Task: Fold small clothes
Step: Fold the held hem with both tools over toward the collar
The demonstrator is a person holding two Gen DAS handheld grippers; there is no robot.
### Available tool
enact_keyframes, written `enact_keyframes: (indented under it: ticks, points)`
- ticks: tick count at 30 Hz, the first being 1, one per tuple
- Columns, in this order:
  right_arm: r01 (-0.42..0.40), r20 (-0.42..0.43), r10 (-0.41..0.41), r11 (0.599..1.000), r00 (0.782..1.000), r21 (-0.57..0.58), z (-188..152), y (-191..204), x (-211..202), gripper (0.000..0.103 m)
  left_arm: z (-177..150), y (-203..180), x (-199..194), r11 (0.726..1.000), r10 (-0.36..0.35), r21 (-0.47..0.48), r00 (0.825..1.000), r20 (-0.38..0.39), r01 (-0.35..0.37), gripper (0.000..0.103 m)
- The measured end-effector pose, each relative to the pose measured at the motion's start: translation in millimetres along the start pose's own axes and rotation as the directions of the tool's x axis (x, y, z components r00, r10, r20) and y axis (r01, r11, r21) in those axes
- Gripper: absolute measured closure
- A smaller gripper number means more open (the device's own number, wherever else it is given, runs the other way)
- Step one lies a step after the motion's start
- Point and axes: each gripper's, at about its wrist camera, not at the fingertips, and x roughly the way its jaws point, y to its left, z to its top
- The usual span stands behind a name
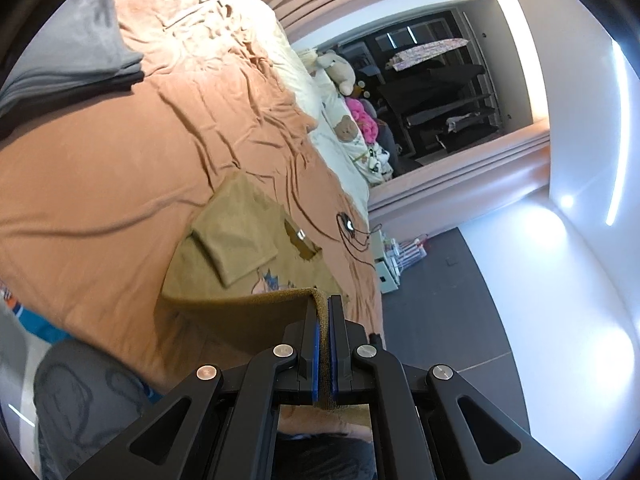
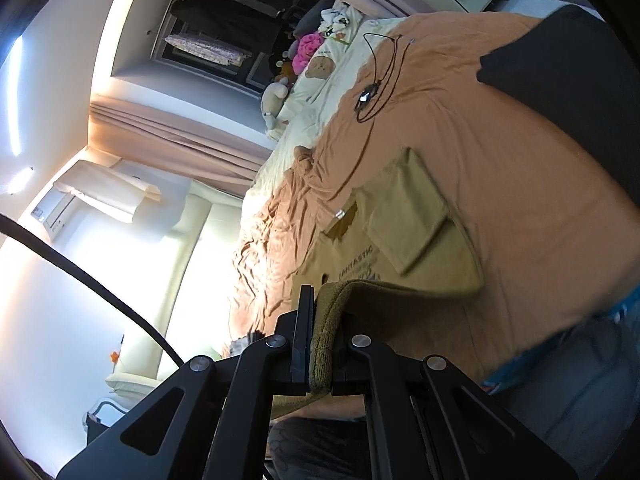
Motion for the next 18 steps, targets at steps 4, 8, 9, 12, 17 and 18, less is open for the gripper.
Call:
enact_keyframes:
  ticks: [4,8,9,12,17,18]
  points:
    - [0.006,-0.011,-0.006,1.000,1.000,0.013,17,-1,25,0.102,17,-4,21,1.000,0.027,0.001,1.000,-0.004,-0.027,0.100]
    - [0.010,-0.012,-0.009,1.000,1.000,0.022,32,1,47,0.102,35,0,41,0.999,0.051,-0.015,0.999,-0.007,-0.051,0.100]
    - [0.013,-0.013,-0.013,1.000,1.000,0.022,35,2,52,0.102,39,0,46,0.998,0.058,-0.017,0.998,-0.009,-0.058,0.100]
    - [0.025,-0.018,-0.024,0.999,1.000,0.026,46,0,70,0.102,49,4,60,0.996,0.084,-0.025,0.996,-0.015,-0.085,0.100]
    - [0.041,-0.024,-0.040,0.999,0.999,0.036,63,-4,91,0.102,66,10,90,0.992,0.115,-0.047,0.993,-0.030,-0.117,0.100]
    - [0.051,-0.027,-0.050,0.998,0.998,0.034,66,-5,97,0.102,68,11,95,0.991,0.122,-0.050,0.992,-0.032,-0.124,0.100]
